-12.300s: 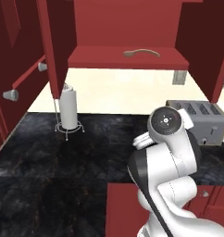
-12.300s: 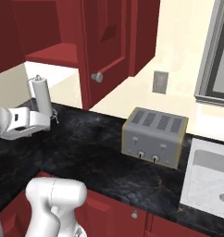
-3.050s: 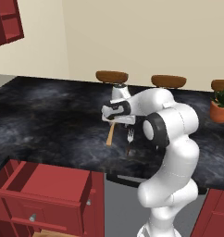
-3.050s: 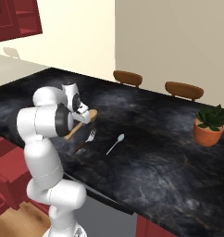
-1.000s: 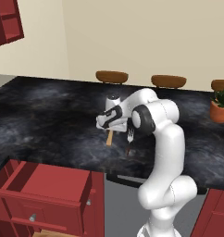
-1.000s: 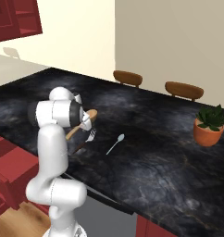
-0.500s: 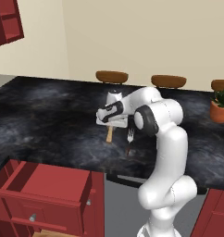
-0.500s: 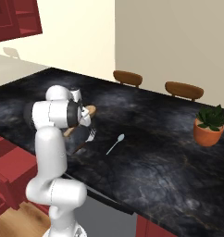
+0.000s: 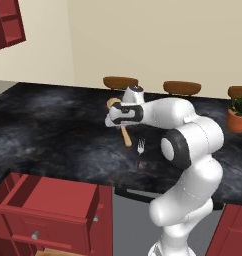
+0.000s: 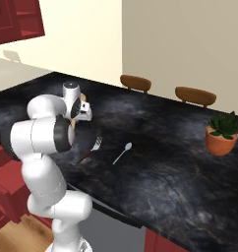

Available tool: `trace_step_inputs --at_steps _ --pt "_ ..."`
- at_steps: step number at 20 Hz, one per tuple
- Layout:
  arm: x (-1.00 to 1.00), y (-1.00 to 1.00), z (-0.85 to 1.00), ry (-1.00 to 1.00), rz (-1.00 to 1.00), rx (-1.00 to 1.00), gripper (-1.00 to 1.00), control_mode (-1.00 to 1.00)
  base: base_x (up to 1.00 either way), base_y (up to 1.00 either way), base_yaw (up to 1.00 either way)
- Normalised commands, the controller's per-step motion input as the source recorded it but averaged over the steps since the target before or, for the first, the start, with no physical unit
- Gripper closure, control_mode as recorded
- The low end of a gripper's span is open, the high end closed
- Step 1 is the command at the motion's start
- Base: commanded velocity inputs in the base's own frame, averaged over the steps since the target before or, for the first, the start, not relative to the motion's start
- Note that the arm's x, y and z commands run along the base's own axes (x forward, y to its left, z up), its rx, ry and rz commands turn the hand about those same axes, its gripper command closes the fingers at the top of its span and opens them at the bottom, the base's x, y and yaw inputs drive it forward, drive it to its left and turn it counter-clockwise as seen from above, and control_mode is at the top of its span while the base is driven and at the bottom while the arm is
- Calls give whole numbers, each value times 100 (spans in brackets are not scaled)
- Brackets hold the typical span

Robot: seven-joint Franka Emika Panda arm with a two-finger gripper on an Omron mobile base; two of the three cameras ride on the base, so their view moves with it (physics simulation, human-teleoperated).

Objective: Organize the utensils by type. Pick up the wooden spoons from the counter and place them in the open cabinet. Then pick up the metallic utensils from the counter and place them in the open drawer.

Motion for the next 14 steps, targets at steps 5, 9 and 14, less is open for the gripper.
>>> trace_step_inputs --at_steps 5,9,14 --pt "-68 -2 54 -6 55 0 100 -100 0 0 0" --pt "-74 -10 39 0 58 -4 100 -100 0 0 0" --pt "-75 -16 34 0 58 -11 100 -100 0 0 0"
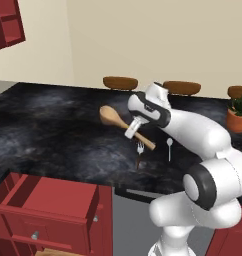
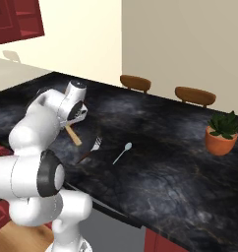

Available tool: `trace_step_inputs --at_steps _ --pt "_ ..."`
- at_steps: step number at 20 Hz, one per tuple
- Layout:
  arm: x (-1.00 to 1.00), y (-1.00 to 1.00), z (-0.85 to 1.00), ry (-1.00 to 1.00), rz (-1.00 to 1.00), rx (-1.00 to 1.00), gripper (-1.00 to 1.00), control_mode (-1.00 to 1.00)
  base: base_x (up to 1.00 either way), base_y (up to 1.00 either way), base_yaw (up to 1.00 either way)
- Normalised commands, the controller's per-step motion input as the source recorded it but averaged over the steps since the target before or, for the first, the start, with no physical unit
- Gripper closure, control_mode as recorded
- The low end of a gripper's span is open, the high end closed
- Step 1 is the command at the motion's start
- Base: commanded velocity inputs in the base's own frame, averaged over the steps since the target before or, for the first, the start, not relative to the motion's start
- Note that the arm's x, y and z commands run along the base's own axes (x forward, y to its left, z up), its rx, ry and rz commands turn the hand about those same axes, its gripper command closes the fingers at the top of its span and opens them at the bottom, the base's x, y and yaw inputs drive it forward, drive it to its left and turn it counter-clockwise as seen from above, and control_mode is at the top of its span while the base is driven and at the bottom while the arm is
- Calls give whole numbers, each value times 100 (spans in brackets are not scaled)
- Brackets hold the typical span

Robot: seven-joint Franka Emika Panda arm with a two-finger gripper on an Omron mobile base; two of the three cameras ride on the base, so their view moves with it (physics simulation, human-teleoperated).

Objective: Organize the utensils by type. Pick up the wooden spoons from the counter and place them in the open cabinet. Then pick up the metallic utensils from the counter and place them in the open drawer.

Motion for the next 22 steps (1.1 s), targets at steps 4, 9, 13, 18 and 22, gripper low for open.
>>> trace_step_inputs --at_steps 4,9,13,18,22 --pt "-74 -15 28 0 51 -20 100 -100 0 0 0" --pt "-80 -21 22 -3 21 -13 100 -100 0 0 0" --pt "-68 -18 8 -1 -1 -1 100 -100 0 0 0" --pt "-64 -5 0 -12 -3 0 100 -100 0 0 0" --pt "-27 -3 -5 0 0 0 100 -100 0 0 0"
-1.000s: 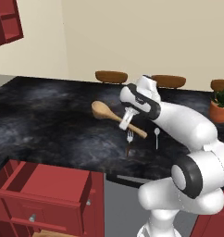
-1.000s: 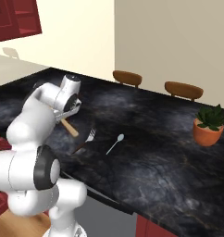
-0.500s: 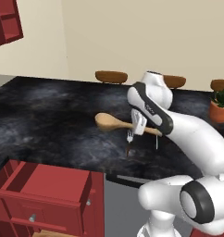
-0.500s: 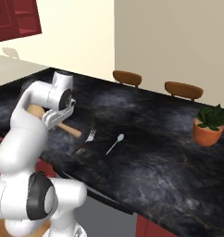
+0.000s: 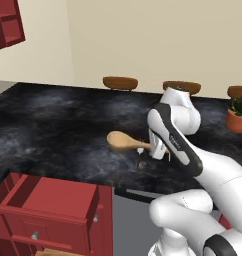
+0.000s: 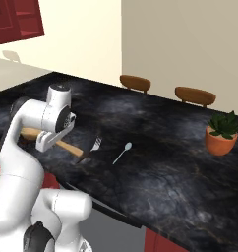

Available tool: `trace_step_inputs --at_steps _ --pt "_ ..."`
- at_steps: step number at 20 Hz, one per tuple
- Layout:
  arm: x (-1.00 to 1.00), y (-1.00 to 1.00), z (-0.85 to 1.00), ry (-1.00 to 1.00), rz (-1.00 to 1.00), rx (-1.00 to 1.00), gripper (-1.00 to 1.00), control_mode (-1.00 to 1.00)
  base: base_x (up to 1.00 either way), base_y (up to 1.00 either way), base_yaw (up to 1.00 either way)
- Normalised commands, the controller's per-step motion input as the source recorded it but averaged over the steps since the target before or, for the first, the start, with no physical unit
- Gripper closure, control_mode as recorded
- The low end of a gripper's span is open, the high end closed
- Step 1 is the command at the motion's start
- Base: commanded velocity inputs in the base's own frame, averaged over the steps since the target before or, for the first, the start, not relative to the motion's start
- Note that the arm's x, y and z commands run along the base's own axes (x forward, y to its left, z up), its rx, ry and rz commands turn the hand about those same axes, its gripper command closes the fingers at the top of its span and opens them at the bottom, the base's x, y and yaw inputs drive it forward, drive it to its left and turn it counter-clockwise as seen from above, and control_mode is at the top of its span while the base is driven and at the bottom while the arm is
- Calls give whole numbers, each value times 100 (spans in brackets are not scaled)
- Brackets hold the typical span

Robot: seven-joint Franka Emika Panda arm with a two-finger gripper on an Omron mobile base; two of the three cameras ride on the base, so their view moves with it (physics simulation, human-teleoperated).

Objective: Organize the utensils by type. Pick up the wooden spoons from the counter and place them in the open cabinet. Then pick up the metallic utensils from the counter and place them in the open drawer.

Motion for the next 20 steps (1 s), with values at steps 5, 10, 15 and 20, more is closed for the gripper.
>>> trace_step_inputs --at_steps 5,10,15,20 --pt "0 0 0 0 0 0 100 -100 0 0 0" --pt "-4 0 0 0 0 0 100 100 -50 0 6" --pt "0 0 0 0 0 0 100 100 -71 0 40" --pt "0 0 0 0 0 0 100 100 -29 0 100"
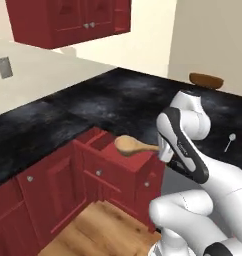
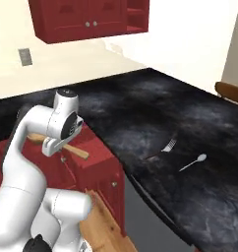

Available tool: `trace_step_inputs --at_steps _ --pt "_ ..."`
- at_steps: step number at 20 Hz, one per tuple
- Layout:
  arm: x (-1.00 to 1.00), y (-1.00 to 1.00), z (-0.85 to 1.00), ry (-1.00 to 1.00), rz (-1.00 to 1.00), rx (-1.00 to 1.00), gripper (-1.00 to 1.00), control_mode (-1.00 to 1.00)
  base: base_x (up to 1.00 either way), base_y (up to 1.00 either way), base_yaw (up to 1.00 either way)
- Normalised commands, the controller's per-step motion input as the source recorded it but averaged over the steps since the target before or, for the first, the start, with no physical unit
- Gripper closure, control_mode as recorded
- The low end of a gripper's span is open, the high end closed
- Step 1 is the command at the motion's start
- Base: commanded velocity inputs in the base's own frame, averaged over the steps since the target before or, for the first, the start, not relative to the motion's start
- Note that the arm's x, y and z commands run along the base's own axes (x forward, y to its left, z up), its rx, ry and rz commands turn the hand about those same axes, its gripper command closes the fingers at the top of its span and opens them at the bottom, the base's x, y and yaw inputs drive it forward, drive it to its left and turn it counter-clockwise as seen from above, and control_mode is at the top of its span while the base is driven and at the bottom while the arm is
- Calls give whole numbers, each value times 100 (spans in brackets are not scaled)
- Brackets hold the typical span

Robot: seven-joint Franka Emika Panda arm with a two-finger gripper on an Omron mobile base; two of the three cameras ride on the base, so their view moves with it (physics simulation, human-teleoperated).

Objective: Organize the utensils by type. Pick up the wooden spoons from the counter and place them in the open cabinet. Then pick up the metallic utensils from the counter and place them in the open drawer.

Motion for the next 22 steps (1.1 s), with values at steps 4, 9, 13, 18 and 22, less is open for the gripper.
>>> trace_step_inputs --at_steps 4,9,13,18,22 --pt "0 0 0 0 0 0 100 100 -9 0 100" --pt "0 0 0 0 0 0 100 100 -9 2 100" --pt "0 0 0 0 0 0 100 100 -21 34 100" --pt "0 0 0 0 0 0 100 100 -13 64 85" --pt "0 0 0 0 0 0 100 100 19 95 33"
